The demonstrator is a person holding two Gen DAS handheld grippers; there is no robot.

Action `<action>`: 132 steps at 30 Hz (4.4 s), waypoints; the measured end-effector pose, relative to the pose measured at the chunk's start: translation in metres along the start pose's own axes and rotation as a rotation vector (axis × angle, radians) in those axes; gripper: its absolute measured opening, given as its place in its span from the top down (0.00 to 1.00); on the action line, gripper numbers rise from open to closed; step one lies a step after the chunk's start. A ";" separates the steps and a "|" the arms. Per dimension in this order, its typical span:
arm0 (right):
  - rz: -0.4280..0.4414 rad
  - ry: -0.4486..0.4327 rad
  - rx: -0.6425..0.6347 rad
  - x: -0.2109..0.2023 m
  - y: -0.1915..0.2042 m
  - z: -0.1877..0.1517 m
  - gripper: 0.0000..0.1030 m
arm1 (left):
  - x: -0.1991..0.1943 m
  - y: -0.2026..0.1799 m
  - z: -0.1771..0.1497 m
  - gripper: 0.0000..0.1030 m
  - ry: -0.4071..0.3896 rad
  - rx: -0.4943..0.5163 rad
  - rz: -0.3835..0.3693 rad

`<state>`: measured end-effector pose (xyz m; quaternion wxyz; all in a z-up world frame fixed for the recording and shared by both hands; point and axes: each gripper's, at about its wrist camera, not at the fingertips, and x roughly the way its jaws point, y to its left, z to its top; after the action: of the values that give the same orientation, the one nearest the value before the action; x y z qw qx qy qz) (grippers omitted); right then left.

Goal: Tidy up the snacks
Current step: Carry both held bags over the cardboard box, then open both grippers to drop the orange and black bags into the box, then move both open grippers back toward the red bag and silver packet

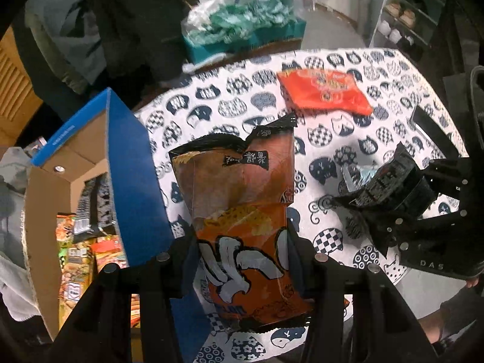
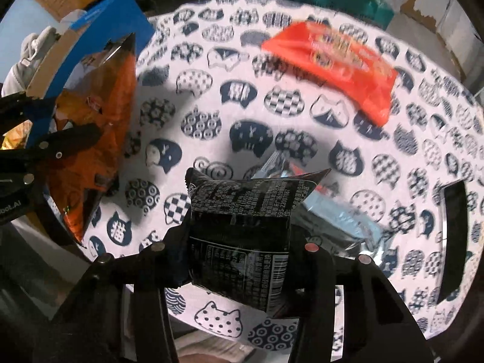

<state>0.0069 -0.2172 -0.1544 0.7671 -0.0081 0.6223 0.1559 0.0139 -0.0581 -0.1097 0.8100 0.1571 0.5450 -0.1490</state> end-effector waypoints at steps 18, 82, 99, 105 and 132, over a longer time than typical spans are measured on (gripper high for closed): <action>-0.030 -0.170 0.037 -0.075 0.012 0.028 0.54 | -0.066 0.034 0.001 0.51 -0.170 -0.045 0.022; 0.122 -0.135 -0.213 -0.030 0.248 0.146 0.44 | -0.068 0.232 -0.062 0.25 -0.123 -0.379 0.292; 0.071 -0.204 -0.182 -0.064 0.202 0.129 0.25 | -0.070 0.204 -0.047 0.23 -0.130 -0.337 0.219; 0.041 -0.178 -0.161 -0.064 0.169 0.110 0.24 | -0.071 0.177 -0.035 0.22 -0.138 -0.288 0.198; -0.066 -0.100 0.066 -0.041 -0.019 0.019 0.24 | -0.022 0.006 0.012 0.21 -0.044 -0.038 0.073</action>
<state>0.0224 -0.2412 -0.1145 0.8017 0.0045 0.5875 0.1101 0.0180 -0.0565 -0.0845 0.8296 0.1579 0.5237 -0.1123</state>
